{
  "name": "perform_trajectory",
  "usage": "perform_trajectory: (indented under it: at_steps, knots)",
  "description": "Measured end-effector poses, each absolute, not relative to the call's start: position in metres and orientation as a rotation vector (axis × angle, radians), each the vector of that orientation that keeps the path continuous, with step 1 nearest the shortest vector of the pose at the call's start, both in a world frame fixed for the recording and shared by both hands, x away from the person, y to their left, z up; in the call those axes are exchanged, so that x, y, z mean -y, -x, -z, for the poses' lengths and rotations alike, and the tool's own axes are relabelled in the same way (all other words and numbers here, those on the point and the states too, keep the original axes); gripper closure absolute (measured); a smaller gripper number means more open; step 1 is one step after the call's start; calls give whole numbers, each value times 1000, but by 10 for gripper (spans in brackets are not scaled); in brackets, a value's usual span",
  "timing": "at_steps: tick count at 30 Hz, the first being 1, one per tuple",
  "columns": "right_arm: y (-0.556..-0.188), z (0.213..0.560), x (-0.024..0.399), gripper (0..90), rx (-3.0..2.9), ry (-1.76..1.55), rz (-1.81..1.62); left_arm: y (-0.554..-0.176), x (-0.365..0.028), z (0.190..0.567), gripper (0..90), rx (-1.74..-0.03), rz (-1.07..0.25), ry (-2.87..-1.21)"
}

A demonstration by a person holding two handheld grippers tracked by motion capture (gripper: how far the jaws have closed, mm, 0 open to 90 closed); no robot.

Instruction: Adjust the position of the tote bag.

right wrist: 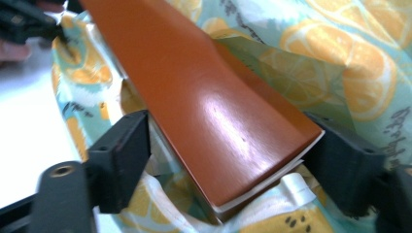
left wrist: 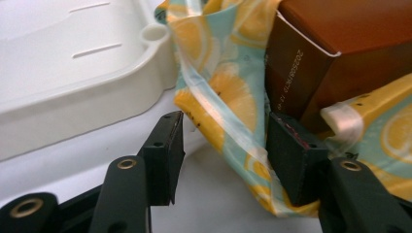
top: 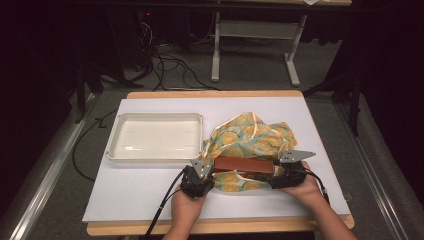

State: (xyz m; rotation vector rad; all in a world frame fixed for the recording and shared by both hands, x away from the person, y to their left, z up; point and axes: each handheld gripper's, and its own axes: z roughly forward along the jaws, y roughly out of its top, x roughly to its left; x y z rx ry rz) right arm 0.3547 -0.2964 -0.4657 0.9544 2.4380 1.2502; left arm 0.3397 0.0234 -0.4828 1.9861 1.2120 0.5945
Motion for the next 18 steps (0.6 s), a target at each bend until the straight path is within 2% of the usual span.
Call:
perform_trajectory:
  at_steps: [5,18]
  knots:
    - [-336,457,304,391,-2444,-881,-1322,-341,-26,483,450,-1231,-578,-1968]
    - [-347,467,288,349,-2453,-942,-1283,-341,-26,483,452,-1224,-560,-1975]
